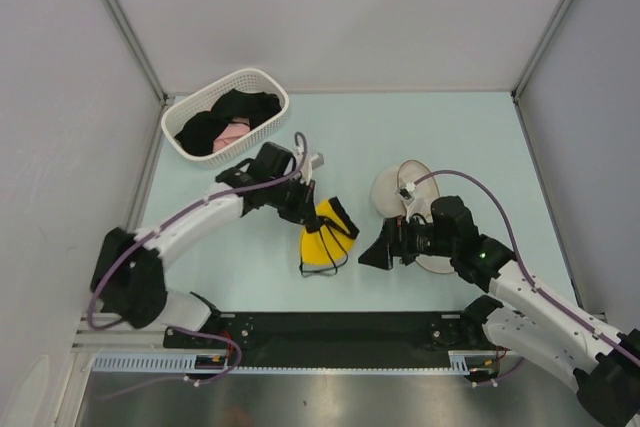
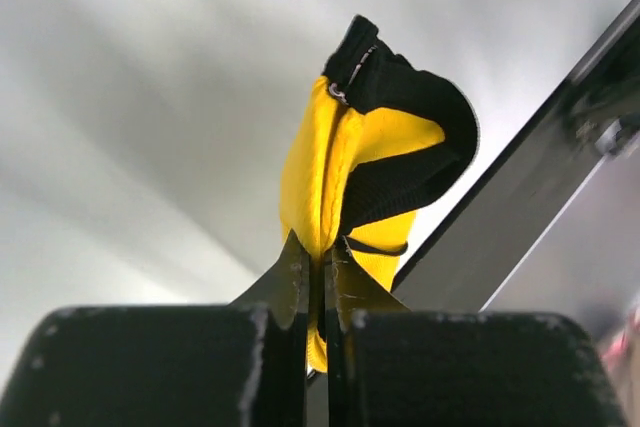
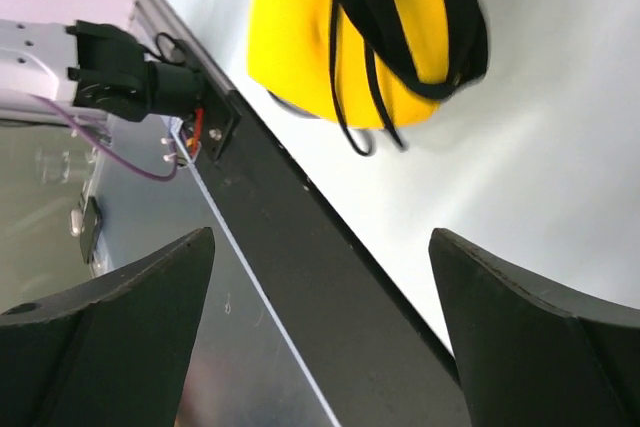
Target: Place the bra in the laundry bag and zip it closed
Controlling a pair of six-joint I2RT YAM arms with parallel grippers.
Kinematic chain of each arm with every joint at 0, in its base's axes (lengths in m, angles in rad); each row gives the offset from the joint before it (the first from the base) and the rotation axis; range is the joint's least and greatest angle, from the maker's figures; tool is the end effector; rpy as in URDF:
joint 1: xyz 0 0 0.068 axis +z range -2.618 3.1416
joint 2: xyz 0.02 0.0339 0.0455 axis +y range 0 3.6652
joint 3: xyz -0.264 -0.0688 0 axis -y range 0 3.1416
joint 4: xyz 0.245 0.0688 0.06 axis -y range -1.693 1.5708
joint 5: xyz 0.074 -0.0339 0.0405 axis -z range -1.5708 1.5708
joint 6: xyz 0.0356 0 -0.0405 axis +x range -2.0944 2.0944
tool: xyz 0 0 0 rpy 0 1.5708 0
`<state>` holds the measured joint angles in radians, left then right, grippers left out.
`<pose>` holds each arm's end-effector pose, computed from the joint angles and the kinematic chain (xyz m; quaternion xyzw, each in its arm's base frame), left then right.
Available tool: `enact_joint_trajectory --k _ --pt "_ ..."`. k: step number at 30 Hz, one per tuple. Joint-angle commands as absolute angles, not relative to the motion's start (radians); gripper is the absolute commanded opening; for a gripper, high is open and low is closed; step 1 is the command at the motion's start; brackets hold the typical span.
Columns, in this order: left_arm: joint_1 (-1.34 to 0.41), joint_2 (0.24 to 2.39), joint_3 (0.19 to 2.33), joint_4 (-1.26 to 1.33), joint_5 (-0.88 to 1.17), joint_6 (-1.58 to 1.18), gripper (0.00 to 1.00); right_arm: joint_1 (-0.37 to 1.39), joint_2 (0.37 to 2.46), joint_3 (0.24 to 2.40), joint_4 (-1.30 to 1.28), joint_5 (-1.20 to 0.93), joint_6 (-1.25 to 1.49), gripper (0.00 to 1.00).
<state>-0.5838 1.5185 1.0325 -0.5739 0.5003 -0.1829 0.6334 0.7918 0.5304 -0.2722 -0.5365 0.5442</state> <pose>0.2428 -0.1809 0.2240 0.2480 0.9062 -0.3137 0.1375 0.1317 0.1193 0.2428 -0.1686 0.8308 0.4569 0.2696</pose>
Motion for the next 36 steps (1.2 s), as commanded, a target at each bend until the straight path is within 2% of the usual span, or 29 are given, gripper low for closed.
enact_joint_trajectory --k 1,5,7,10,16,20,36 --pt "-0.577 1.251 1.049 -0.512 0.390 -0.337 0.00 0.658 0.788 0.511 -0.033 -0.632 0.499 0.98" --pt "-0.575 1.088 1.091 -0.540 0.290 -0.428 0.00 0.747 0.859 0.532 0.139 -0.609 0.460 0.99" --pt "-0.574 1.013 1.120 -0.538 0.267 -0.471 0.00 0.799 0.885 0.538 0.181 -0.515 0.414 1.00" --pt "-0.572 0.941 1.166 -0.541 0.236 -0.505 0.00 0.886 0.884 0.523 0.276 -0.363 0.355 1.00" --pt "-0.569 0.884 1.216 -0.525 0.278 -0.563 0.00 0.940 0.856 0.425 0.608 -0.252 0.328 0.99" --pt "-0.563 0.858 1.200 -0.499 0.308 -0.597 0.00 0.940 0.873 0.433 0.676 -0.232 0.383 0.83" --pt "-0.563 0.807 1.132 -0.410 0.383 -0.683 0.00 0.946 0.923 0.357 0.933 -0.141 0.535 0.64"
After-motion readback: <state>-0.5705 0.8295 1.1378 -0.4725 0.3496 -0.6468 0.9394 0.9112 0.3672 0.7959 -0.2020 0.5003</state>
